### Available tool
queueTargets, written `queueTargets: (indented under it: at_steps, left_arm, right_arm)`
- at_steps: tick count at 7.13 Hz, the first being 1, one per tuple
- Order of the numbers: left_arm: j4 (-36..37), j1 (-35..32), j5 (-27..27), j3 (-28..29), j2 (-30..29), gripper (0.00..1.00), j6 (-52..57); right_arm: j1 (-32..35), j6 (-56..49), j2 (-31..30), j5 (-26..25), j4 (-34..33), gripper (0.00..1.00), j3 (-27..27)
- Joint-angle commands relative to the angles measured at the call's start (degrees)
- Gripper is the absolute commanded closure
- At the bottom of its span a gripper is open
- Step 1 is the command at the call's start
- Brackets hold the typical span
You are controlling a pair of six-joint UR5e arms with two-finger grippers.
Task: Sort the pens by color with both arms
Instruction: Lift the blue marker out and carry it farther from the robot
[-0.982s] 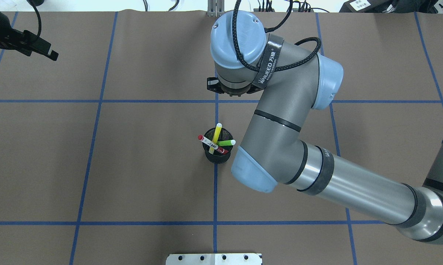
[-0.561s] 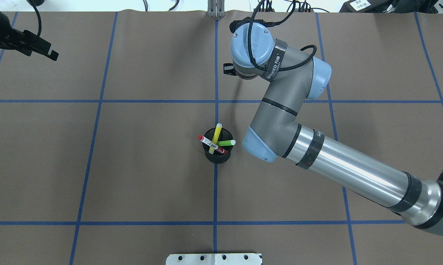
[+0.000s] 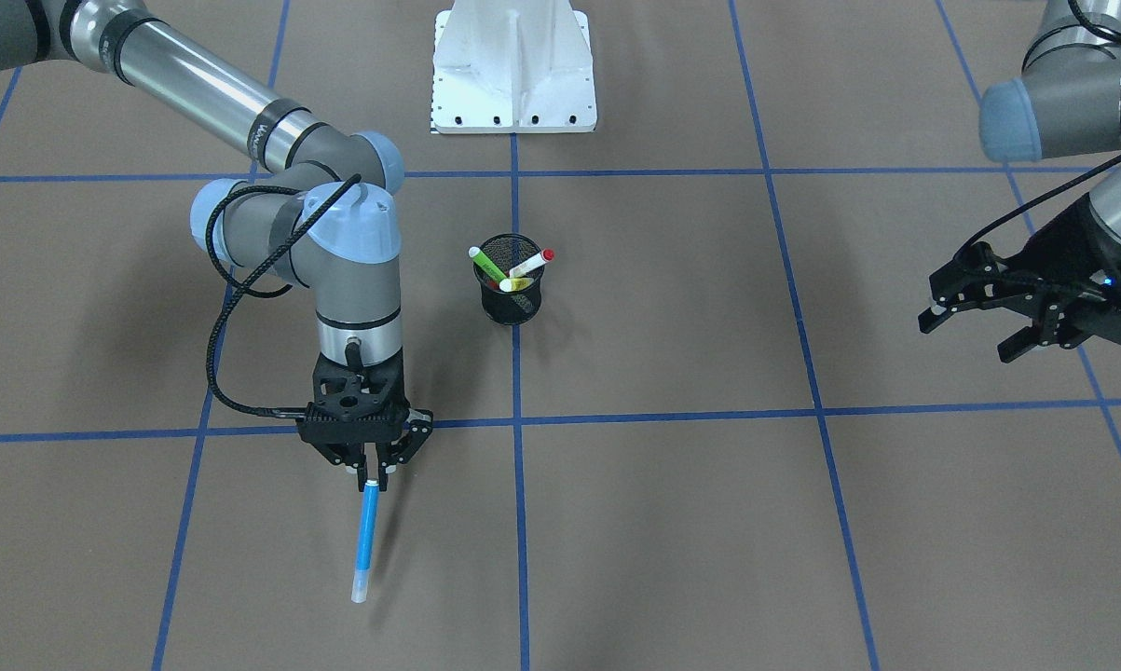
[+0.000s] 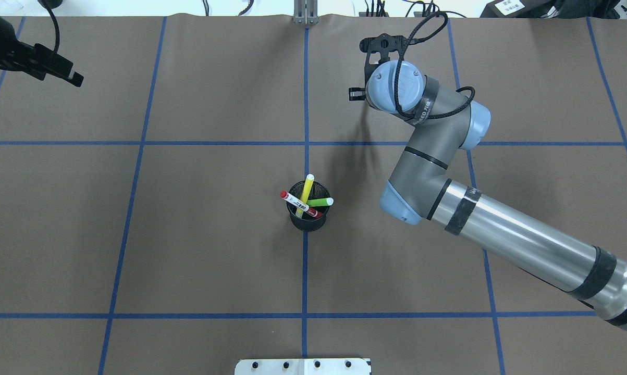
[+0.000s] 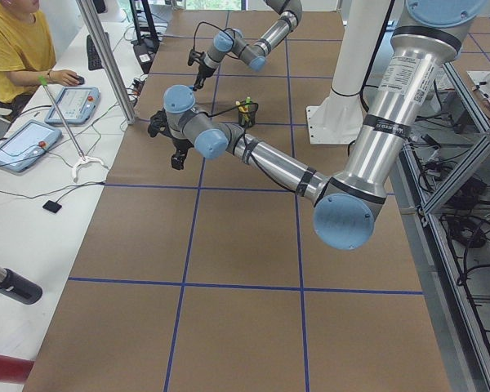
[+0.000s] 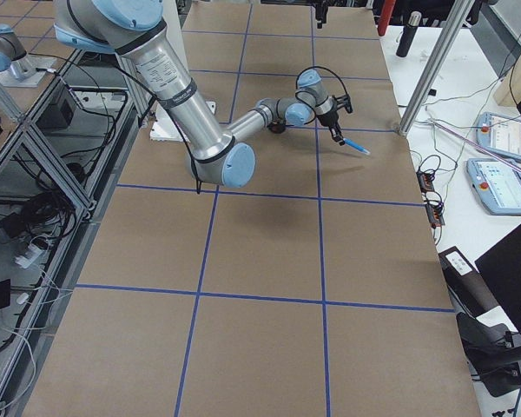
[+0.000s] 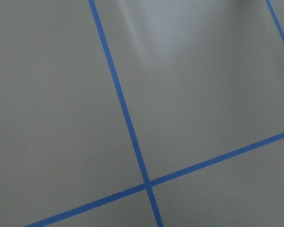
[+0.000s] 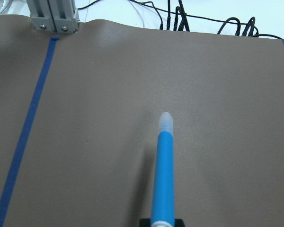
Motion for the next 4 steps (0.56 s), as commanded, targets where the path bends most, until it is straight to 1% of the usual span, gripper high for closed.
queueTargets:
  at_steps: [1, 2, 3, 4]
  left_arm:
    - [0.0, 0.1, 0.0, -0.1, -0.1, 0.0, 0.0]
    - [0.0, 0.1, 0.0, -0.1, -0.2, 0.0, 0.0]
    - [0.0, 0.2, 0.0, 0.0, -0.2, 0.0, 0.0]
    - [0.0, 0.2, 0.0, -0.1, -0.2, 0.0, 0.0]
  right_arm:
    - [-0.5, 0.1, -1.7, -2.5, 3.9, 1.0, -0.5]
    - [-0.8, 0.3, -1.7, -2.8, 4.0, 0.93, -0.5]
    - [-0.8, 0.3, -1.7, -2.8, 4.0, 0.57, -0.5]
    - [-0.8, 0.4, -1.7, -2.7, 4.0, 0.15, -0.5]
